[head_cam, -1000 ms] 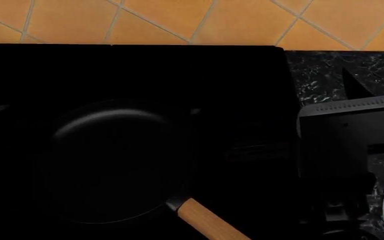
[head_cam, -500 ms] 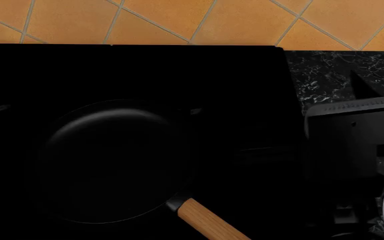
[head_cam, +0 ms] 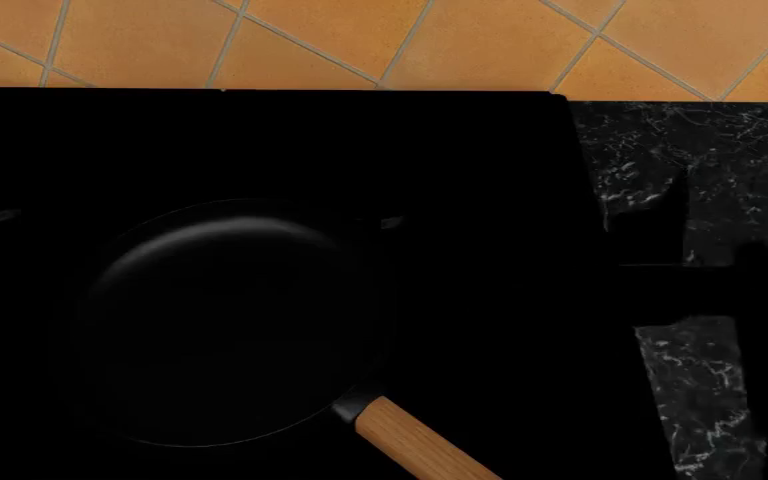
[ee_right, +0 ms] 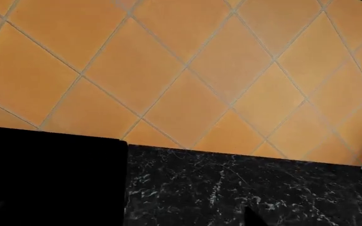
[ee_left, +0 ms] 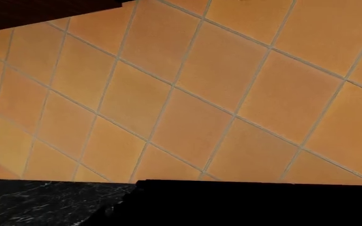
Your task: Pick the corn from the plate and place it in the pan.
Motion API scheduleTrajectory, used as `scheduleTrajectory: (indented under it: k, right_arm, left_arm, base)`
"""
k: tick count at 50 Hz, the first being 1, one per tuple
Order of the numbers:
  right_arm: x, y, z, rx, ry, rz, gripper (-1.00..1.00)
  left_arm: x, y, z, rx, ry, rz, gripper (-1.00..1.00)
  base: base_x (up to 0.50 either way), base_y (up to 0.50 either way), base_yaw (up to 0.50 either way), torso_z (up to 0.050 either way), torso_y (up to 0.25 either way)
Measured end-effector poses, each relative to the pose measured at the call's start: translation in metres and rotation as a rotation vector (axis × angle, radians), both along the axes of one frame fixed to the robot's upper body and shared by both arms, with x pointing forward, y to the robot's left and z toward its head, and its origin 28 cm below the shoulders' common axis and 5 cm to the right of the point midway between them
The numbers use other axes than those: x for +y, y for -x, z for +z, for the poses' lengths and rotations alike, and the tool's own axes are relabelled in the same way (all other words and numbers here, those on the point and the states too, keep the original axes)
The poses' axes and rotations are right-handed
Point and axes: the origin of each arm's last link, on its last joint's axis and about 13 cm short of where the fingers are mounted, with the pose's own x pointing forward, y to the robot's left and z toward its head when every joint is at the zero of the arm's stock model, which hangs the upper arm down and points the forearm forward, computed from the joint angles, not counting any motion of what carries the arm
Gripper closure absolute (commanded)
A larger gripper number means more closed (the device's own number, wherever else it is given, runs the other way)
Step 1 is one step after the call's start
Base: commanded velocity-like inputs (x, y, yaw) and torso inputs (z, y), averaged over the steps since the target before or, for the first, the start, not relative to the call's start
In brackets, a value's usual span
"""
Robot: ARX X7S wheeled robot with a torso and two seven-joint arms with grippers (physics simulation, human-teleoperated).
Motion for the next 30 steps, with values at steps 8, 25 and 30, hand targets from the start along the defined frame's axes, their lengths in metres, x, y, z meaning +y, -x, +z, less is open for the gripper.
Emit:
scheduleTrajectory:
  k: [8,25,30]
  right_arm:
    - [-0.015,0.011,0.012,0.095,-0.009,-0.023,-1.0]
    - [-0.044,0.035,0.034,0.26,-0.04,-0.076,-1.0]
    - [-0.051,0.04,0.036,0.288,-0.073,-0.092,-1.0]
  left_arm:
    - [-0.002,-0.001,-0.001,0.001,0.004,-0.01,-1.0]
    - [-0.006,-0.004,-0.003,0.003,0.014,-0.027,-1.0]
    - [-0.007,-0.004,-0.003,0.002,0.015,-0.03,-1.0]
  base:
    - [0.0,0.0,0.0,0.0,0.0]
    - [0.0,0.0,0.0,0.0,0.0]
    - [0.0,0.0,0.0,0.0,0.0]
